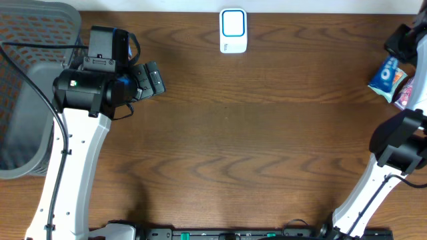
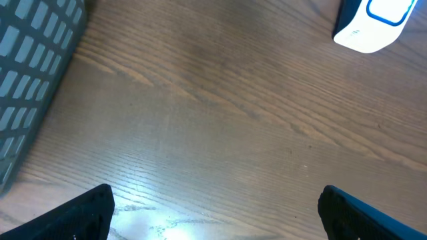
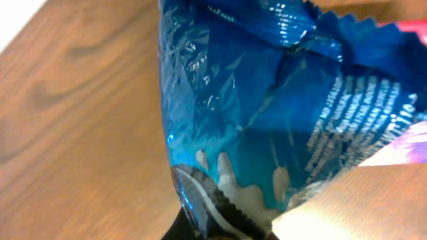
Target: Scan the item barcode
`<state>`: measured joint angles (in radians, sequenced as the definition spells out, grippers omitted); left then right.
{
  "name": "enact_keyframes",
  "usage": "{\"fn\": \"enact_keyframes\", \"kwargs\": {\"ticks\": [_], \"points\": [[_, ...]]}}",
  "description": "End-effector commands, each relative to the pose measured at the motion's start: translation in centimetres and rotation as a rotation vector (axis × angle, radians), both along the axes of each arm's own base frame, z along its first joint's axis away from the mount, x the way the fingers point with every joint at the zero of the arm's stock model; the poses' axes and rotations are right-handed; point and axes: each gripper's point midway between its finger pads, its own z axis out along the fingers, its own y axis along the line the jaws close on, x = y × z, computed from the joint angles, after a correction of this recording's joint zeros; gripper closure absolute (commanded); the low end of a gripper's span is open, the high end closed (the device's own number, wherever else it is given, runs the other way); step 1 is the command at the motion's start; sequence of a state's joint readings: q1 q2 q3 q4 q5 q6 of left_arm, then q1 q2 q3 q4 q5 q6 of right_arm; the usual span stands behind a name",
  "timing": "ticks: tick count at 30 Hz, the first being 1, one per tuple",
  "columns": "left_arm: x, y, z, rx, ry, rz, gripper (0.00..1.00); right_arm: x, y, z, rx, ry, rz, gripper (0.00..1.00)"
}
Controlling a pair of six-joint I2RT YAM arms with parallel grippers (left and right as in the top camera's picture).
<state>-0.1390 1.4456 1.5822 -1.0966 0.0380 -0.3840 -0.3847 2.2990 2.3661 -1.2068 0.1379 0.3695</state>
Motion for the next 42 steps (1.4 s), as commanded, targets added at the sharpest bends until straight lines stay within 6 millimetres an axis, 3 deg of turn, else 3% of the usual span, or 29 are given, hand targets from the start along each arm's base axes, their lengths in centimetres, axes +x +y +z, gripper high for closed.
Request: {"fn": "enact_keyframes", "kwargs": {"ticks": [1,3,8,11,14,17,20,23,25,29,34,40,42], "points": [[0.0,0.4,0.2,0.019,-0.005,-0.003,0.02,-2.0,-3.3,-0.6,-0.108,0.072,-0.028,0.84],[0.0,0.4,0.2,0.019,-0.005,-0.003,0.02,-2.6,-4.1,-1.4,-0.113,0.091,-0.048,0.81],[0.0,0.4,0.2,0.019,-0.005,-0.003,0.02,-4.1,-5.1,-1.6,-0.076,0.107,-0.088,0.51],[0.0,0.4,0.2,0.020,-0.005,-0.004,0.02,-4.4,-4.4,-0.4,-0.012,0.068,-0.075,0.49],[0.0,0.4,0.2,0.020,-0.005,-0.004,0.02,-4.4,-2.9,2.3,0.064,-0.018,-0.041,0.46],[0.0,0.4,0.2,0.019,-0.005,-0.003,0.02,-4.8,-0.7,6.2,0.125,-0.114,0.009,0.42],[0.0,0.4,0.2,0.020,-0.005,-0.004,0.02,-6.5,1.7,10.5,0.157,-0.183,0.048,0.37],[0.0,0.4,0.2,0.019,-0.005,-0.003,0.02,-10.0,4.4,14.4,0.160,-0.202,0.096,0.26],[0.0,0.4,0.2,0.019,-0.005,-0.003,0.02,-12.4,5.9,16.3,0.152,-0.199,0.114,0.11],[0.0,0.4,0.2,0.019,-0.005,-0.003,0.02,-18.7,10.1,19.9,0.143,-0.194,0.160,0.06],[0.0,0.4,0.2,0.019,-0.005,-0.003,0.02,-22.0,14.8,22.0,0.130,-0.242,0.307,0.01],[0.0,0.4,0.2,0.020,-0.005,-0.004,0.02,-26.9,21.8,20.0,0.243,-0.235,0.477,0.01],[0.0,0.4,0.2,0.020,-0.005,-0.004,0.02,-28.3,22.8,19.2,0.263,-0.224,0.503,0.01]]}}
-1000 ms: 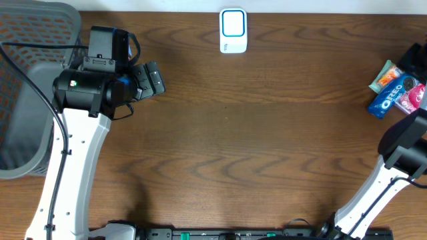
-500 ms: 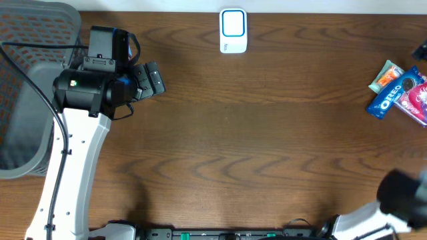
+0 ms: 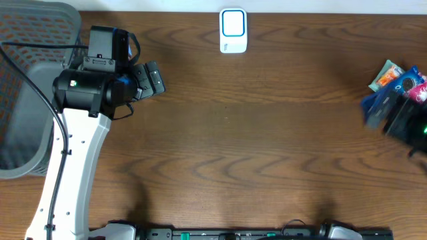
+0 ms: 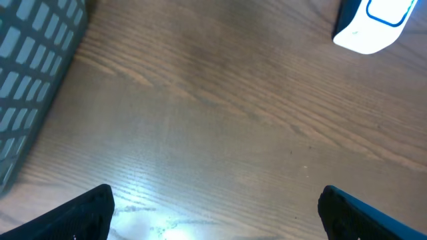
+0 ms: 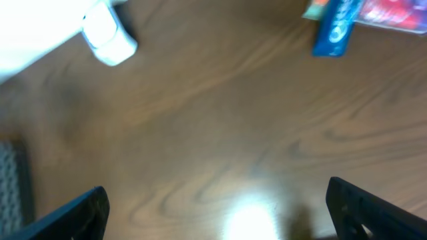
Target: Scan the item barcode
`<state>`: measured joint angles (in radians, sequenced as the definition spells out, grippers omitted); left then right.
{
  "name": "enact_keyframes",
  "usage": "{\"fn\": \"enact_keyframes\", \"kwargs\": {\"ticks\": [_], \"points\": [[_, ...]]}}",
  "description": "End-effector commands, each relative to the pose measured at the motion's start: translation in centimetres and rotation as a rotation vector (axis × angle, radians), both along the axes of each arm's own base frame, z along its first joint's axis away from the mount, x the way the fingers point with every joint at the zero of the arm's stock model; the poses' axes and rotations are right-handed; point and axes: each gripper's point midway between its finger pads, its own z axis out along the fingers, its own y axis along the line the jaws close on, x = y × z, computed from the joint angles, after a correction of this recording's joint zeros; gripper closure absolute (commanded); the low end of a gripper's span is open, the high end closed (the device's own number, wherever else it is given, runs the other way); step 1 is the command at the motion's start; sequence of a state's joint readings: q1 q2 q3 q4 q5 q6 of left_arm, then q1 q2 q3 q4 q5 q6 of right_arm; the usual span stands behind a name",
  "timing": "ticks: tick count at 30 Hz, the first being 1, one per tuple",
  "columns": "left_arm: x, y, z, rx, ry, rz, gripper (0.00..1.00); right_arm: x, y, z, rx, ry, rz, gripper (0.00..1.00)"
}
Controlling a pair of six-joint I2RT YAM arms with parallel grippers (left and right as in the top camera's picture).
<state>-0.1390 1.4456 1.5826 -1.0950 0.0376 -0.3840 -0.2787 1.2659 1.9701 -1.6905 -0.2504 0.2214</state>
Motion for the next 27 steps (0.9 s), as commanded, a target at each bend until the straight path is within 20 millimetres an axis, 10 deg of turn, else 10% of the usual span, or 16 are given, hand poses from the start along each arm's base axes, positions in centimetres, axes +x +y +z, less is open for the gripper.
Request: {"fn": "enact_keyframes", "kwargs": {"ticks": [1,27], "points": [[0.0,0.4,0.1,0.019,-0.003,-0.004,0.02,-2.3,2.6,-1.6,0.051,0.022,0.093,0.01],[0.0,0.4,0.1,0.019,-0.003,-0.004,0.02,-6.4,3.2,-1.0,-0.007,-0.073,0.098,0.01]]}}
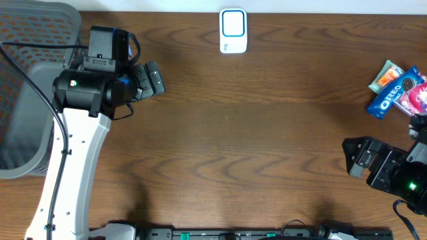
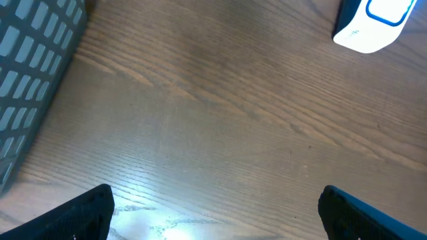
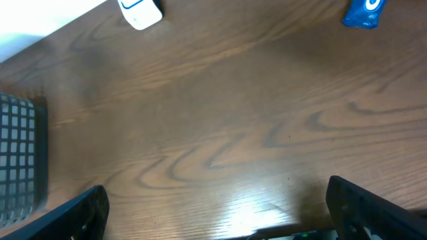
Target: Scan the item barcode
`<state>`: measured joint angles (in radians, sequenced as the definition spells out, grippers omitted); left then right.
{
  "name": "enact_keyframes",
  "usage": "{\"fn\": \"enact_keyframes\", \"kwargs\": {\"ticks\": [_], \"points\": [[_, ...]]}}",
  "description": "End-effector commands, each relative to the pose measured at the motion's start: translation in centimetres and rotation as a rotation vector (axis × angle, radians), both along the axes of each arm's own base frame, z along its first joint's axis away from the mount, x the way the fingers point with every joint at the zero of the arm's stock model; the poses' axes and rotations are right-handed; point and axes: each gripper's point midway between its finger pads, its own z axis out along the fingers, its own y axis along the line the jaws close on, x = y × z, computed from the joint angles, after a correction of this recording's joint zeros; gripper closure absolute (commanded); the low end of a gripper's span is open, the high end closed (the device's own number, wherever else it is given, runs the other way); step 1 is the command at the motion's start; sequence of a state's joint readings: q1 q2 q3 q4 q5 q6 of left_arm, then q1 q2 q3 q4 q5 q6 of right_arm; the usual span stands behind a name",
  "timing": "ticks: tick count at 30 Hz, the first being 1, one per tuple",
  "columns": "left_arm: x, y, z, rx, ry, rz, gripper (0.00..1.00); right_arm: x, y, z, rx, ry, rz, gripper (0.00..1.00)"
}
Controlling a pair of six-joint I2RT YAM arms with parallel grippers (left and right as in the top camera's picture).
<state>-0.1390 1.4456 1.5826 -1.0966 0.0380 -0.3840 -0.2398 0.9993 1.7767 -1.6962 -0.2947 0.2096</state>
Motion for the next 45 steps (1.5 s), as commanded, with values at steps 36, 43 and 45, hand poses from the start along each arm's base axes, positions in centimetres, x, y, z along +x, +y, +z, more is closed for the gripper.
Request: {"fn": "enact_keyframes", "kwargs": {"ticks": [36,43,45], "points": [[0.0,0.4,0.1,0.020,-0.005,-0.004,0.02,-3.6,-0.1,-1.6,-0.171,-0.140,0.060,0.01],[0.0,0.4,0.1,0.020,-0.005,-0.004,0.02,-2.1,0.8,-1.5,-0.234,-0.398,0.155,0.01],[0.0,0.4,0.1,0.019,-0.005,-0.003,0.02,-1.8,0.7,-2.5,-0.245,-0.435,0.152,0.01]]}}
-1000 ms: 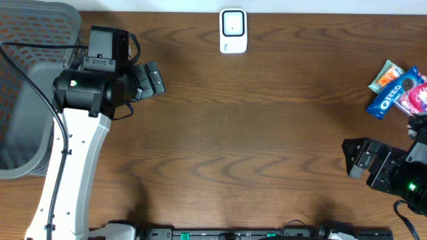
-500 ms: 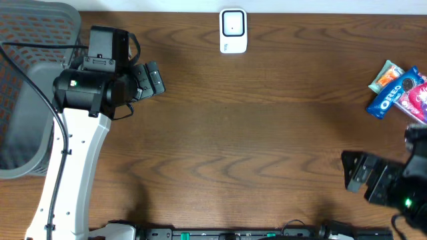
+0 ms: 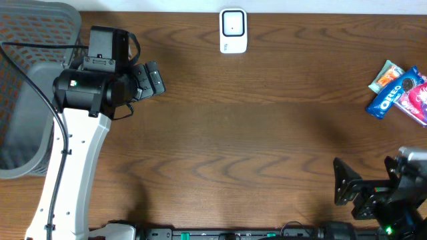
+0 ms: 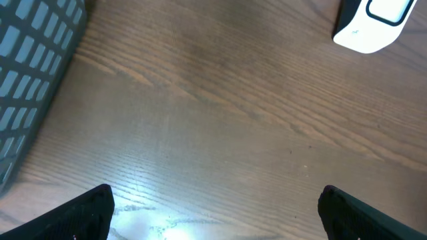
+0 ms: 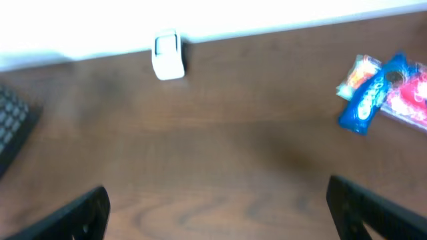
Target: Scan the item barcode
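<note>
The white barcode scanner (image 3: 233,30) stands at the table's far edge, its face ring grey; it also shows in the left wrist view (image 4: 370,23) and the right wrist view (image 5: 166,55). A blue Oreo packet (image 3: 383,99) lies at the far right with an orange packet (image 3: 385,75) and a pink packet (image 3: 415,97); the Oreo packet (image 5: 367,100) is blurred in the right wrist view. My right gripper (image 3: 350,192) hangs open and empty near the front right edge, well short of the packets. My left gripper (image 3: 148,80) is open and empty at the left, over bare wood.
A grey mesh basket (image 3: 27,87) stands at the left edge, beside my left arm; its wall (image 4: 27,80) shows in the left wrist view. The wooden table (image 3: 253,133) spans the view.
My right gripper has drawn back toward the front edge, and its camera now looks across the table at the scanner and packets. The scanner's ring was blue and is now grey. The left arm is unmoved.
First my right gripper was at the far right with the blue Oreo packet filling its view. Then it was off the packets, open, with the Oreo packet lying by the others. After that it stood lower right, and now near the front edge. The left arm stayed still.
</note>
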`<state>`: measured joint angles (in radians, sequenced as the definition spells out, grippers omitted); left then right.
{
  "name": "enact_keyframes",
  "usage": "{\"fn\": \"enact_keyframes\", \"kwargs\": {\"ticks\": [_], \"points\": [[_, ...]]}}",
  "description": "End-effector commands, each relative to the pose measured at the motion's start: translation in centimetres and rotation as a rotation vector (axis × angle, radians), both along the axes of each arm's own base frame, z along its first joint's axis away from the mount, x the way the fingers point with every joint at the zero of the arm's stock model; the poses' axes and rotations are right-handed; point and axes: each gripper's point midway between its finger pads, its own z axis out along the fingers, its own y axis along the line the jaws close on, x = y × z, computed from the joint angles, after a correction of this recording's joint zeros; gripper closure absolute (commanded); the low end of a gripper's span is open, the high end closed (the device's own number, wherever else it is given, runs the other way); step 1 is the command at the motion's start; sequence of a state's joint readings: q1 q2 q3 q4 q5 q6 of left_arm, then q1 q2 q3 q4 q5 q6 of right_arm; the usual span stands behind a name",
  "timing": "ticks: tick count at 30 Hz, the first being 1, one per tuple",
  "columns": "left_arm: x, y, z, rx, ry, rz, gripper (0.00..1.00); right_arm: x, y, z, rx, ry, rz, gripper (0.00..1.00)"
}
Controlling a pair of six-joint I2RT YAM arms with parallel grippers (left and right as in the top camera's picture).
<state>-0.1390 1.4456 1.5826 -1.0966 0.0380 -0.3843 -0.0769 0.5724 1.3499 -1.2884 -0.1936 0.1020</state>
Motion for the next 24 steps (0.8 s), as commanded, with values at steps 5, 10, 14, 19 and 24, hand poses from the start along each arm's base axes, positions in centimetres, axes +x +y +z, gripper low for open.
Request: {"fn": "enact_keyframes", "kwargs": {"ticks": [5,10,14,19,24], "points": [[0.0,0.4,0.1,0.020,-0.005,-0.004,0.02,2.1,-1.0,-4.8,-0.051,-0.133,-0.036,0.01],[0.0,0.4,0.1,0.019,-0.005,-0.004,0.02,4.8,-0.6,-7.2,-0.052,-0.228,-0.011,0.01],[0.0,0.4,0.1,0.020,-0.005,-0.004,0.02,6.1,-0.1,-8.6,-0.051,-0.326,0.015,0.01],[0.0,0.4,0.1,0.020,-0.005,-0.004,0.02,7.5,0.4,-10.3,-0.045,-0.406,0.035,0.01],[0.0,0.4,0.1,0.020,-0.005,-0.004,0.02,8.6,1.4,-11.8,-0.032,-0.519,0.084,0.01]]}}
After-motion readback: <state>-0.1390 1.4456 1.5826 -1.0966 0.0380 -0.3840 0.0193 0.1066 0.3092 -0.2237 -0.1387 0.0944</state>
